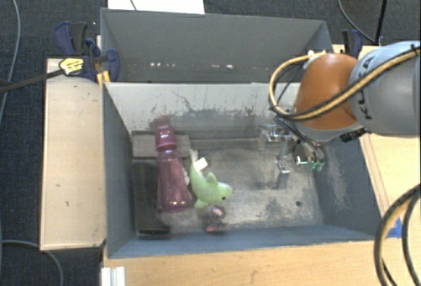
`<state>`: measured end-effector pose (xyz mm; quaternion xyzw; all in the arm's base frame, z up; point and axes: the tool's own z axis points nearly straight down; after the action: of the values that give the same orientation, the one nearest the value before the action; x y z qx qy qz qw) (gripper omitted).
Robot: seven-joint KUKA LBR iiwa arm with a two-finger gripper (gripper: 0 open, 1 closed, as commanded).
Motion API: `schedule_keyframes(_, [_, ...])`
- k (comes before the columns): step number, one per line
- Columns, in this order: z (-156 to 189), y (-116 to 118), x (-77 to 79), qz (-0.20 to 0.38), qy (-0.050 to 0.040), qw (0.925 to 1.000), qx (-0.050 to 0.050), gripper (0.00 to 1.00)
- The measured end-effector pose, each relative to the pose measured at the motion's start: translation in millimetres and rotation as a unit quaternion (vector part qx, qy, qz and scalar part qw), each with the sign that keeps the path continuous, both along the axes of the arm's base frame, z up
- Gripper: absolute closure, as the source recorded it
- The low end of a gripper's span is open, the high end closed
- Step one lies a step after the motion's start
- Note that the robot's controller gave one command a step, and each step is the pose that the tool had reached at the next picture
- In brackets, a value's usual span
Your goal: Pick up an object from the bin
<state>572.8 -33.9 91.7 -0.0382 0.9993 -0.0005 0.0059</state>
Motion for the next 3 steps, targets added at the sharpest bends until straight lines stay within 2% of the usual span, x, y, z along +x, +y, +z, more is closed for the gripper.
schedule_keyframes(1, [-22.9, 16.6, 12.1, -0.004, 0.004, 1.0, 0.002, 0.0])
schedule_keyframes(2, [18.6, -0.3, -4.7, -0.001, 0.0055, 1.0, 0.001, 0.0])
schedule_keyframes(3, [43.7, 28.5, -30.8, 0.025, -0.0009, 0.9997, -0.001, 0.0])
